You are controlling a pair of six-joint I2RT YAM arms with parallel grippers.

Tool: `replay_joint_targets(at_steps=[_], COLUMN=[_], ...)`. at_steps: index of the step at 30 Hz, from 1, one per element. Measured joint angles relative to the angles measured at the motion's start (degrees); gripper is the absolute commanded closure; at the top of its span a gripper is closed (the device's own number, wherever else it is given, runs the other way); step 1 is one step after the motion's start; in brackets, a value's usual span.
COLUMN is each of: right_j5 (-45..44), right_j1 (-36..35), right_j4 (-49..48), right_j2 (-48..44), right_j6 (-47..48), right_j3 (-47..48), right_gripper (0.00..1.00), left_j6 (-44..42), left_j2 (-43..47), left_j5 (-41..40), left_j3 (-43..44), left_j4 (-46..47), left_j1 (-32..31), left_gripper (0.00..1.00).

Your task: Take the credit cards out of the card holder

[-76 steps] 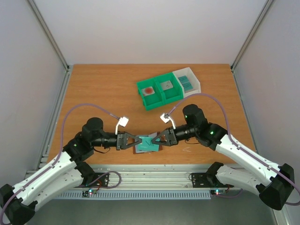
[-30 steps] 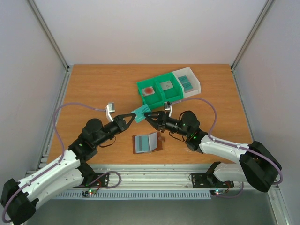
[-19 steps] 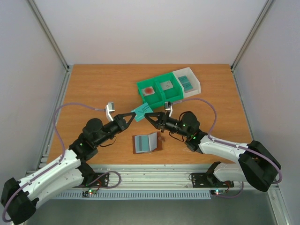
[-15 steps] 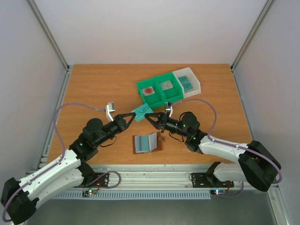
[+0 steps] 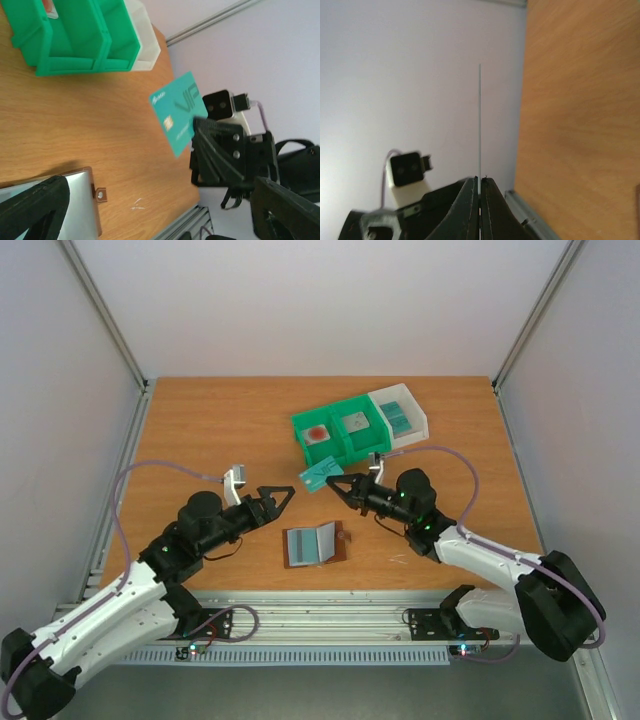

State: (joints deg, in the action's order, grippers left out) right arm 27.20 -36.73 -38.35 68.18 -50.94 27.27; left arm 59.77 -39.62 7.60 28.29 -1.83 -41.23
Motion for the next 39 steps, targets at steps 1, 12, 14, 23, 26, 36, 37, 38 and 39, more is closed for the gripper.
replay_joint_targets(at_steps=[1,12,14,23,26,36,37,38,39], right_j5=[0.6,4.4,4.7,4.7,2.9,-5.7,-6.5,-7.3,-8.0], right_j1=[1.4,17.1,20.3,33.5,34.8,35.1,35.1,35.1,35.1], right_j4=[1.6,29.9,33.2,42.3,43.7,43.9,43.6,43.4,43.4], right_j2=[-0.2,2.2,3.9,17.1,20.7,31.0,32.3,33.4,34.6], right_j6=[0.8,20.2,23.3,31.8,33.5,38.0,38.4,38.8,39.3], right_j3=[0.3,17.2,20.1,29.1,31.9,42.1,42.8,43.4,44.0], right_gripper=[0.99,0.99,0.99,0.99,0.99,0.99,0.99,0.99,0.99], left_j6=[-0.6,-9.7,-11.2,-18.4,-20.7,-23.0,-23.0,-23.0,-23.0], left_j2=[0.0,-4.3,-5.4,-11.6,-12.7,-13.5,-13.4,-13.2,-13.0], left_j5=[0.0,-0.5,-0.6,-0.1,-0.1,-0.2,-0.3,-0.4,-0.5], left_j3=[0.7,7.7,7.9,12.4,14.2,14.7,14.7,14.6,14.6], left_j4=[-1.6,-15.9,-17.5,-24.8,-26.1,-26.3,-26.3,-26.3,-26.2], left_j1=[0.0,0.0,0.0,0.0,0.0,0.0,0.0,0.0,0.0], left_gripper=[0.01,0.01,0.01,0.01,0.01,0.01,0.01,0.01,0.01])
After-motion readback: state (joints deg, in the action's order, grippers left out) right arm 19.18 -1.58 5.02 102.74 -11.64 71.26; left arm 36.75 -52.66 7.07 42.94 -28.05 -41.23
